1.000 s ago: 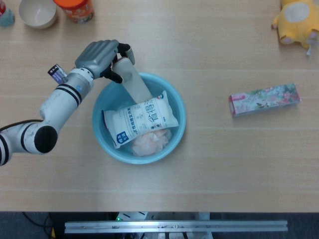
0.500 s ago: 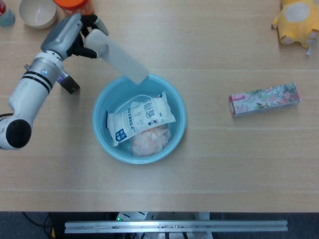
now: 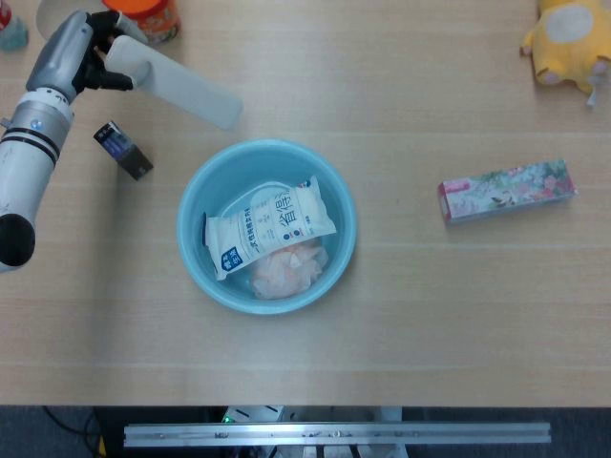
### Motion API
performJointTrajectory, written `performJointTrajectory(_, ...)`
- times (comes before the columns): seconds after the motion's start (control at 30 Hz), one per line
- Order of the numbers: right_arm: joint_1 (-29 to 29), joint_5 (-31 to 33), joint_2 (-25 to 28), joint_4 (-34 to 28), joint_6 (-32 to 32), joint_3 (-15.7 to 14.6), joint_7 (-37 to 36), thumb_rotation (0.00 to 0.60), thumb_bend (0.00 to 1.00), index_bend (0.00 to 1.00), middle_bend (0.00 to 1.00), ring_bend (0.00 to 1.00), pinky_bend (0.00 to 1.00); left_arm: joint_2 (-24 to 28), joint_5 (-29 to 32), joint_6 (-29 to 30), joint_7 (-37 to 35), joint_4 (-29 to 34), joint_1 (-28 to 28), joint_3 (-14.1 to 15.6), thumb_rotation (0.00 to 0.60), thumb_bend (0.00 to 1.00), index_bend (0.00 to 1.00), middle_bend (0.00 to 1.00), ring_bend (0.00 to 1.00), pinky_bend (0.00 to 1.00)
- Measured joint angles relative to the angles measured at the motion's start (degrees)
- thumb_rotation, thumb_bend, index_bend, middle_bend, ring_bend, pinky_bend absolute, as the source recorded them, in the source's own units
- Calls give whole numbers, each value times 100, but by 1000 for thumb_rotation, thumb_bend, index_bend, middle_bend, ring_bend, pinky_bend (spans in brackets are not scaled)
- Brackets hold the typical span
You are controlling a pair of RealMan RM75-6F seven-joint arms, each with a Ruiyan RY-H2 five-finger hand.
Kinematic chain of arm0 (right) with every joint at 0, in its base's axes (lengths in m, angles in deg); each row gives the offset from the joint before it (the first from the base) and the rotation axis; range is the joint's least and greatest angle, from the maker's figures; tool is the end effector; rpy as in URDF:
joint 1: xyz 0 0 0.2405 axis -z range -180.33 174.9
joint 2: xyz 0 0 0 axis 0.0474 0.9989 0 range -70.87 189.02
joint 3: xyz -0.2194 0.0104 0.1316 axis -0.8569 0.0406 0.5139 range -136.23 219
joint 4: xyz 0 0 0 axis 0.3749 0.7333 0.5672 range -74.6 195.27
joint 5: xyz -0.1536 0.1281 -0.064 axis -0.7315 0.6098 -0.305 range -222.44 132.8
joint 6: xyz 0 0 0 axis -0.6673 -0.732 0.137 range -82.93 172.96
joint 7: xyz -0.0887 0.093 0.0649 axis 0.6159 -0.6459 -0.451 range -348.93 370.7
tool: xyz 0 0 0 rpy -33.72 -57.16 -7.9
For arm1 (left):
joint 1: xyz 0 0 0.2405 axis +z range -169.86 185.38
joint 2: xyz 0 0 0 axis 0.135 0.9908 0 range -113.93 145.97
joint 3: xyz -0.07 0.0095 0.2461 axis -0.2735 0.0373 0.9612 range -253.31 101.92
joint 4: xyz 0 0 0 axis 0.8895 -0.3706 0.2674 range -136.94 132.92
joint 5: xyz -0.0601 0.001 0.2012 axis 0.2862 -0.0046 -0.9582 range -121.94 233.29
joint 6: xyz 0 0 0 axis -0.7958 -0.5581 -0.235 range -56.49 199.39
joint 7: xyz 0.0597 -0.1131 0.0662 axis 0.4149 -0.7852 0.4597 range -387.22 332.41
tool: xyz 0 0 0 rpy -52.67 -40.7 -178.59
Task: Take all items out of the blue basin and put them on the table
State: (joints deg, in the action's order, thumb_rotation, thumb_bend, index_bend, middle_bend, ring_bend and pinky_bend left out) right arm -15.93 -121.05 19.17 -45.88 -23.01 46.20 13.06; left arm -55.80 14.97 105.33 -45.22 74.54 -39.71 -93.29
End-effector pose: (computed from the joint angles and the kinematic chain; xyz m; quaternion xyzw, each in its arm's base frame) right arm -0.2854 -0.2223 0.2431 0.6468 -0.3882 0.2728 0.5971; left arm -0.2048 0.4342 0.1004 -0.4922 -0.6576 -0.4200 0.3858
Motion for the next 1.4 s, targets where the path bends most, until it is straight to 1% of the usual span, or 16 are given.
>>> performJointTrajectory(0.1, 34, -237, -17, 92, -47, -29, -178, 600, 20, 0, 167, 91, 257, -206, 128, -143, 116, -285, -44, 134, 600, 326, 466, 539, 451, 537)
performJointTrajectory(0.17, 57, -273, -26, 132, -77, -45, -215, 600, 20, 0, 167, 91, 257, -345, 217, -205, 160, -455, -70, 180, 600, 326, 436, 490, 393, 508)
performJointTrajectory(0.2, 64, -278, -26, 137, -87, -48, -226, 600, 19, 0, 166, 91, 257, -385, 239, -236, 176, -512, -80, 193, 600, 326, 411, 454, 353, 483)
performJointTrajectory(0.3, 75, -291, -27, 151, -106, -51, -243, 600, 20, 0, 167, 91, 257, -416, 261, -388, 225, -583, -107, 230, 600, 326, 225, 239, 149, 347)
performJointTrajectory(0.4, 69, -293, -44, 167, -99, -49, -248, 600, 20, 0, 167, 91, 257, -361, 187, -484, 272, -539, -110, 249, 600, 326, 142, 148, 80, 271)
performJointTrajectory(0.6, -7, -318, -119, 187, -29, -32, -206, 600, 20, 0, 167, 91, 257, -147, -309, -252, 384, -104, 21, 283, 600, 326, 130, 131, 77, 257)
performJointTrajectory(0.7, -52, -347, -156, 172, 5, -23, -153, 600, 20, 0, 166, 91, 258, 7, -725, -31, 441, 252, 148, 313, 600, 326, 131, 131, 77, 256)
performJointTrajectory(0.9, -122, -350, -194, 94, 38, 8, -31, 600, 20, 0, 167, 91, 257, 426, -1798, 428, 483, 1173, 486, 439, 600, 326, 142, 131, 77, 256)
performJointTrajectory(1.03, -167, -326, -233, 50, 83, 19, 37, 600, 19, 0, 166, 91, 257, 720, -2544, 752, 484, 1830, 734, 592, 600, 326, 157, 149, 79, 256)
performJointTrajectory(1.13, -192, -311, -263, 29, 113, 18, 85, 600, 20, 0, 167, 91, 258, 872, -2982, 896, 490, 2197, 855, 734, 600, 326, 165, 165, 89, 256)
performJointTrajectory(1.23, -198, -308, -273, 8, 115, 13, 109, 600, 20, 0, 166, 91, 257, 954, -3356, 965, 525, 2482, 917, 891, 600, 326, 168, 173, 98, 256)
performJointTrajectory(1.4, -172, -291, -246, -3, 83, -1, 118, 600, 20, 0, 166, 91, 257, 933, -3781, 989, 622, 2759, 929, 1123, 600, 326, 177, 195, 113, 257)
